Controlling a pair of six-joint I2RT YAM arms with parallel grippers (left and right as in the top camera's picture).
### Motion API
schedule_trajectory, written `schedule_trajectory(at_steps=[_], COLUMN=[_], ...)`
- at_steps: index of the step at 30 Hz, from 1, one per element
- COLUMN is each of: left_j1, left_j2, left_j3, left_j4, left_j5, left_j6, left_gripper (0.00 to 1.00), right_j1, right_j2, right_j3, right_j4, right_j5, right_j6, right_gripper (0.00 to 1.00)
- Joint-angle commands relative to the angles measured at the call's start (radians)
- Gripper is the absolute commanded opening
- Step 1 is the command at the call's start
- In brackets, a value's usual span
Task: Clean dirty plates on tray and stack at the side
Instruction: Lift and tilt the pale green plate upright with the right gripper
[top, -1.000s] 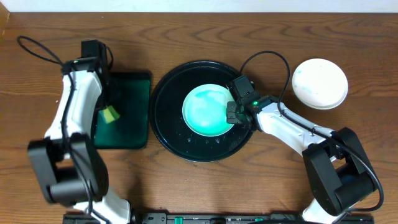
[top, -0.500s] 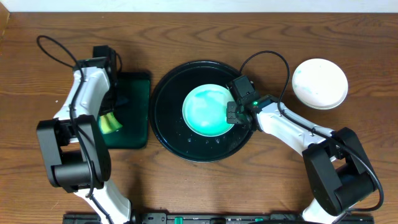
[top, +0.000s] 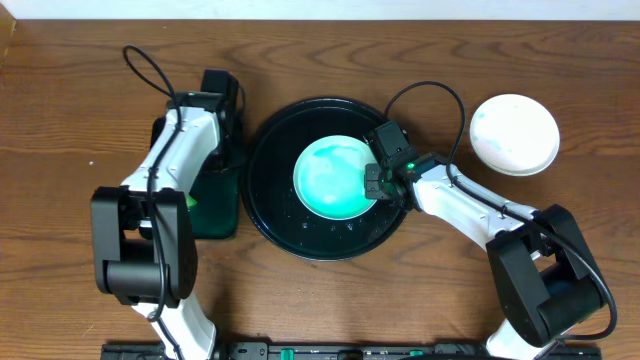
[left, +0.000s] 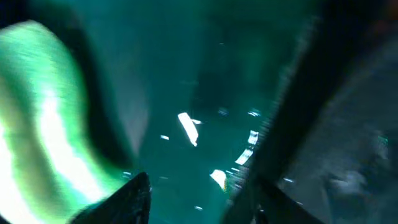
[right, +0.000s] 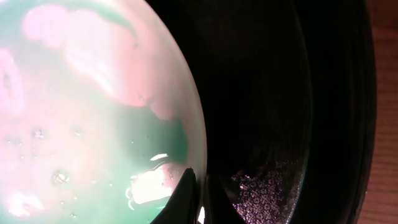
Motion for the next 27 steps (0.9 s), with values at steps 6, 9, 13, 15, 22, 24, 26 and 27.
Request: schedule_trajectory(at_steps=[6,9,13,15,22,24,26,27], left_j1=[-0.006,-0.006,-0.006,-0.006,-0.006,-0.006,-0.006,-0.006], left_j2=[-0.050,-0.050,-0.050,-0.050,-0.050,-0.050,-0.050,-0.050], left_j3=[0.023,0.023,0.023,0.023,0.023,0.023,0.023,0.023], left_j4=[-0.069,-0.097,-0.105,-0.104,-0.105,-0.108,-0.111,-0.113], left_j5=[0.162,0.162,0.162,0.162,0.163,0.163,0.163,0.163], left_j6=[-0.001,-0.001,-0.001,-0.001,-0.001,-0.001,-0.001,-0.001], left_gripper=[0.57,0.57,0.57,0.58,0.59,0.59,0.59,0.59], right_j1=[-0.023,-0.023,-0.023,-0.023,-0.050,-0.048,-0.048,-0.049], right_j2=[-0.140,-0.195,-0.245,-0.248,-0.164,-0.127,-0.086,-0.064], right_j3=[-0.003,-0.003,-0.003,-0.003,-0.004,-0.004,-0.004,-0.004], right_j4=[0.024,0.024,0.015,-0.003,-0.010,0.031,0.076,0.094], right_j5=[0.065,0.103,0.133,0.132,-0.030,-0.092,-0.143,-0.153], right_j6=[-0.193,-0.215,-0.236,-0.178,0.048,0.037,0.001,0.003], right_gripper=[0.01,0.02,0.01,0.30,0.33,0.31,0.45,0.45])
